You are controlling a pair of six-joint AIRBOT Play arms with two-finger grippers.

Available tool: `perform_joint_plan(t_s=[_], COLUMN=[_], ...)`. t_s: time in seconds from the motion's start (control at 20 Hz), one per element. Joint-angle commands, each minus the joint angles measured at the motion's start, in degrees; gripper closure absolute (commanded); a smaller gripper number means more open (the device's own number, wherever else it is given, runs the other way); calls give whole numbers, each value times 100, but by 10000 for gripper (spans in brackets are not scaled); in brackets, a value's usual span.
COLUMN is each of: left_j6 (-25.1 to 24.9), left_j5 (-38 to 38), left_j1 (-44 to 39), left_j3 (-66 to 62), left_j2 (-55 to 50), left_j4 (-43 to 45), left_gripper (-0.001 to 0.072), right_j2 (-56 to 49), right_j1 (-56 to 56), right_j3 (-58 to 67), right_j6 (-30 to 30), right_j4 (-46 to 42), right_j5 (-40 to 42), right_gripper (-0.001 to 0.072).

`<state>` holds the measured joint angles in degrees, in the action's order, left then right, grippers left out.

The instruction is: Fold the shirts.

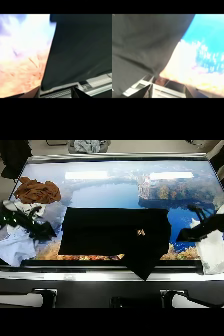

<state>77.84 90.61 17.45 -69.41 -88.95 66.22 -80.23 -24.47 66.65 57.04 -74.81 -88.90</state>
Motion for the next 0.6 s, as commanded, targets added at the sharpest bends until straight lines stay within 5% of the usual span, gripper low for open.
perform_joint_plan(t_s=[0.0, 0.4, 0.55], left_j6=[-396, -365, -129], left_j5=[-953, -1731, -1963], left_j1=[72, -339, -457], left_j3=[1655, 2186, 2205], left_j2=[693, 658, 660], left_j4=[0, -22, -28], left_gripper=[260, 262, 486], right_j2=[439, 511, 629], right_j1=[-61, -61, -61], right_j3=[-907, -907, -1021], right_j6=[-214, -273, -289], right_j4=[-20, -90, -151], right_j5=[232, 70, 46], right_gripper=[215, 214, 212])
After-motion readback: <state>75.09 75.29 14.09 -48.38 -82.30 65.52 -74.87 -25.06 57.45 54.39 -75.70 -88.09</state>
